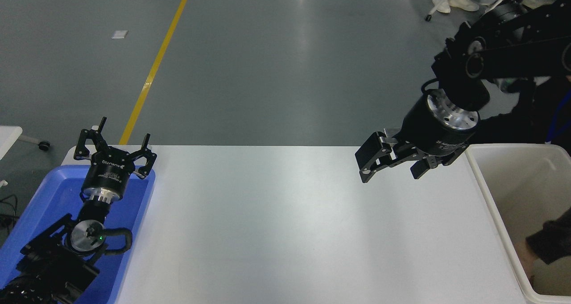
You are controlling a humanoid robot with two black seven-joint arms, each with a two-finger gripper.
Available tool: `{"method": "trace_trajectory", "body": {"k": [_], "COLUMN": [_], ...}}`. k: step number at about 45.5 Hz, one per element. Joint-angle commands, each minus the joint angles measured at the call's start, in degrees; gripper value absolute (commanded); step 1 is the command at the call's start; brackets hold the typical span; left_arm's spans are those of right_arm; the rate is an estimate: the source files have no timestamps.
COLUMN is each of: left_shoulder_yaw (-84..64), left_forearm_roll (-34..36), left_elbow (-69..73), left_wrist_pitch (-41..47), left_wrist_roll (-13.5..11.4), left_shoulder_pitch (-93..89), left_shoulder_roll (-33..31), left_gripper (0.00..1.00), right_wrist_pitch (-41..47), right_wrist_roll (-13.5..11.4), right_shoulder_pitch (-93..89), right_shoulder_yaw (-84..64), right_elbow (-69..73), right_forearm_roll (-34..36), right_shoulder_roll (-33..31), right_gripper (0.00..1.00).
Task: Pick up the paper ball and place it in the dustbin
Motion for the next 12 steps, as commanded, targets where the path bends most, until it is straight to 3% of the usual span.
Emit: {"method": "trace_trajectory", "body": {"k": [1, 12], "left_shoulder_yaw": [-0.09, -0.09], "left_forearm_roll": [-0.01, -0.01], "left_elbow": [0.00, 0.00], "left_wrist_pitch": [0.08, 0.08], "left_wrist_roll": [-0.06, -0.06], "left_shoulder_pitch": [0.01, 0.01], "left_shoulder_roll": [0.00, 0.00], "left_gripper": [1.00, 1.00], "right_wrist_pitch": [1.42, 1.43], "right_wrist_roll": [-0.01, 0.08], "right_shoulder_pitch": [4.42, 5.04], "right_shoulder_yaw": [0.56, 0.38], "right_elbow": [1.05, 1.31], "right_forearm_roll": [7.38, 7.56], "right_shoulder_roll": [5.79, 5.79], "right_gripper": [1.00, 1.00]}}
